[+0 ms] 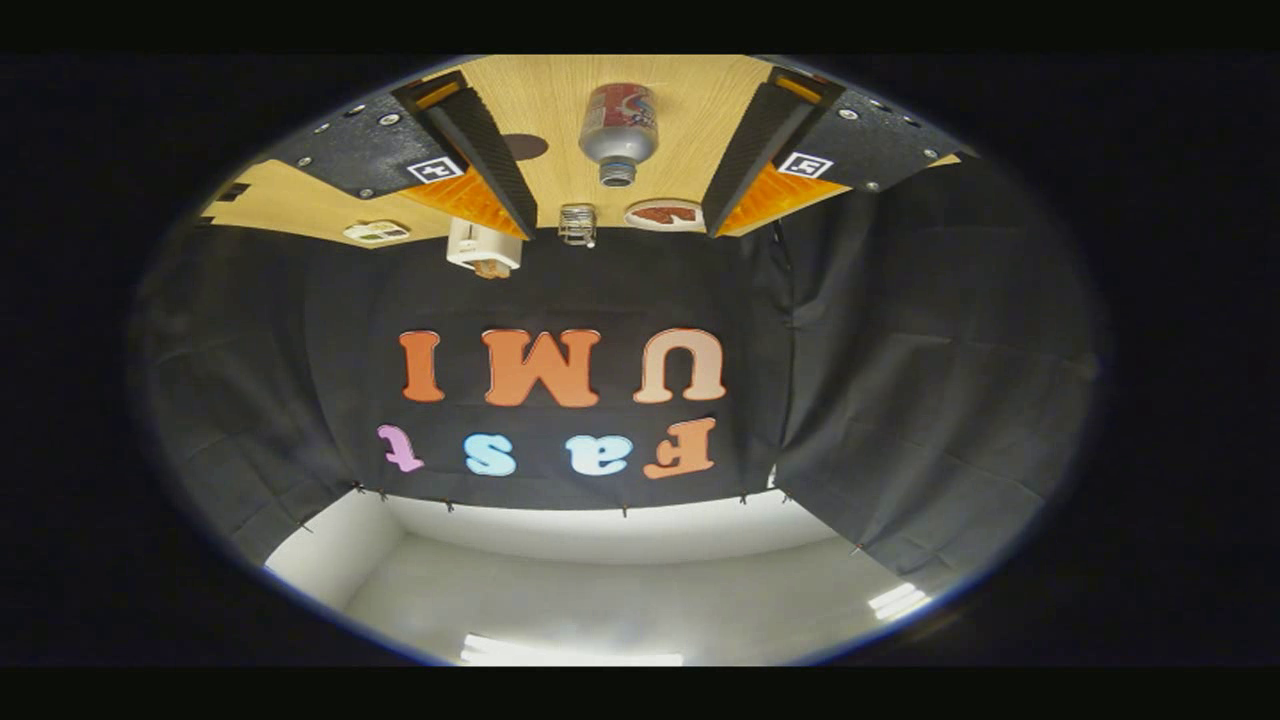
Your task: Take the bottle from table, then pour the juice into the cup, finally place the bottle on the coaster
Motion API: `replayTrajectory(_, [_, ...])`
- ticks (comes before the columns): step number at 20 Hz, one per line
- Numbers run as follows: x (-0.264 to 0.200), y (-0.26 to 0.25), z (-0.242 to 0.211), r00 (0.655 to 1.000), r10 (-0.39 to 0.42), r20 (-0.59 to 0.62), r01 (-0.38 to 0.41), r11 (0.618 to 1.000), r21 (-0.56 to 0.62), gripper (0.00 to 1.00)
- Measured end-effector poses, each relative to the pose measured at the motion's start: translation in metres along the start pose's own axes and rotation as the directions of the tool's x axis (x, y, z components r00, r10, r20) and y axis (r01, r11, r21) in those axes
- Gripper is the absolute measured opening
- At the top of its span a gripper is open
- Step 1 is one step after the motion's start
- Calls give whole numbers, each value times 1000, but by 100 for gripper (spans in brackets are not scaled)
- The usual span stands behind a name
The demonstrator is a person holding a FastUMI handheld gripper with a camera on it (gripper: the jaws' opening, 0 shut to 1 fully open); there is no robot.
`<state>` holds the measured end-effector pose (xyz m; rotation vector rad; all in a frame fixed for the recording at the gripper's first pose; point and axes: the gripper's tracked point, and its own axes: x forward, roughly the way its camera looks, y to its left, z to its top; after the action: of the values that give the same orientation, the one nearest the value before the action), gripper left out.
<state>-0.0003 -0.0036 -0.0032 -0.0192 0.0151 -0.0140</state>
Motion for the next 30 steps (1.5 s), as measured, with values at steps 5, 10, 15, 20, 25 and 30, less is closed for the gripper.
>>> replayTrajectory(5, [0, -4, 25, 1000, 1, 17, -1, 1000, -8, 98])
replayTrajectory(10, [6, -9, 36, 999, -2, 34, 2, 1000, -11, 98])
replayTrajectory(15, [9, -10, 2, 999, -15, -29, 14, 1000, -18, 98])
replayTrajectory(20, [12, -7, -33, 997, -10, -83, 10, 1000, -8, 98])
replayTrajectory(25, [11, -13, -66, 991, -40, -128, 39, 999, -5, 98])
replayTrajectory(30, [15, -7, -95, 988, -19, -153, 20, 1000, 7, 98])
